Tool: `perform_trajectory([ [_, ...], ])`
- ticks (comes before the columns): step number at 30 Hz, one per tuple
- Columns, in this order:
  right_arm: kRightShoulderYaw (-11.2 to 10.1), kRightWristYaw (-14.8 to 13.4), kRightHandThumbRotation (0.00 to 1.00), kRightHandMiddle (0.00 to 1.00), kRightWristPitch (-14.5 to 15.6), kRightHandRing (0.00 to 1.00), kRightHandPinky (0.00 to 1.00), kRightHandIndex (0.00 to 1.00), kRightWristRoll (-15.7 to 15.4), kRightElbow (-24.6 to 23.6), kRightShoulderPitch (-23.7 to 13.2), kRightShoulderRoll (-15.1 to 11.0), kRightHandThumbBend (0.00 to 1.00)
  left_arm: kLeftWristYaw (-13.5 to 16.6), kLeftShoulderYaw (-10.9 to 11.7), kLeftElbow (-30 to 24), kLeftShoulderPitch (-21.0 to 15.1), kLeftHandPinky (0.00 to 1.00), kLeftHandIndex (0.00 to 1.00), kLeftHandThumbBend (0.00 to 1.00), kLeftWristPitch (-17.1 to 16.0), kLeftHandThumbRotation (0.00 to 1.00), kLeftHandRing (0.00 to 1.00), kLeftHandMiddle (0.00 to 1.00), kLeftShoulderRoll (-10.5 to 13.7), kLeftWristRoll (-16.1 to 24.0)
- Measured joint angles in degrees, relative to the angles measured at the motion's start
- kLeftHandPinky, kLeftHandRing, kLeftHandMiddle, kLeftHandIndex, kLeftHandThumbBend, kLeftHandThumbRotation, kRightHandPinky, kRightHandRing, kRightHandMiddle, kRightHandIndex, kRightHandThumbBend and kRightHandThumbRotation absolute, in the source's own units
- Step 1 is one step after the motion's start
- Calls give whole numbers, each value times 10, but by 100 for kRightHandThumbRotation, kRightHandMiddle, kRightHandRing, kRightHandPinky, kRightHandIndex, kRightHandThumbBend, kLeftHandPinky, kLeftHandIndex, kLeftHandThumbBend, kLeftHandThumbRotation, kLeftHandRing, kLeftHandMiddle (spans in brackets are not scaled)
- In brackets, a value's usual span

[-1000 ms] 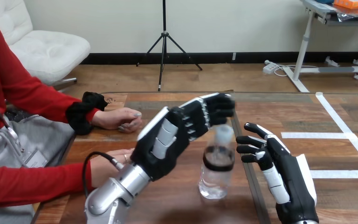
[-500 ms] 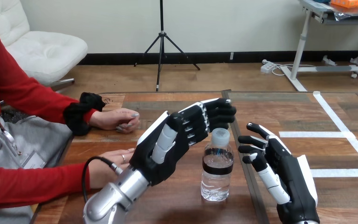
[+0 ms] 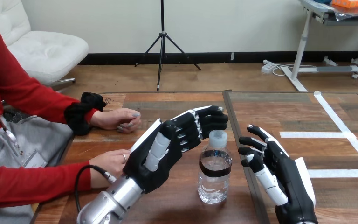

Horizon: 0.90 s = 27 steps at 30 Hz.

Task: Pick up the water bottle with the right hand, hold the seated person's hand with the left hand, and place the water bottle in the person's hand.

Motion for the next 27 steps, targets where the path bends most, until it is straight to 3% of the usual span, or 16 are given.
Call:
perform_trajectory([
  [12, 1, 5, 80, 87, 2, 84, 74, 92, 1, 4, -4, -1, 100, 9, 0, -9, 6, 82, 79, 100, -8, 97, 82, 80, 2, 3],
  [20, 2, 30, 68, 93, 2, 92, 80, 96, 19, 31, -24, 0, 100, 38, 0, -9, 7, 82, 80, 100, -57, 95, 82, 81, 2, 17],
  [27, 7, 53, 59, 95, 9, 95, 84, 98, 39, 51, -43, 8, 100, 87, 1, 5, 5, 83, 85, 100, -109, 89, 84, 85, 3, 50],
])
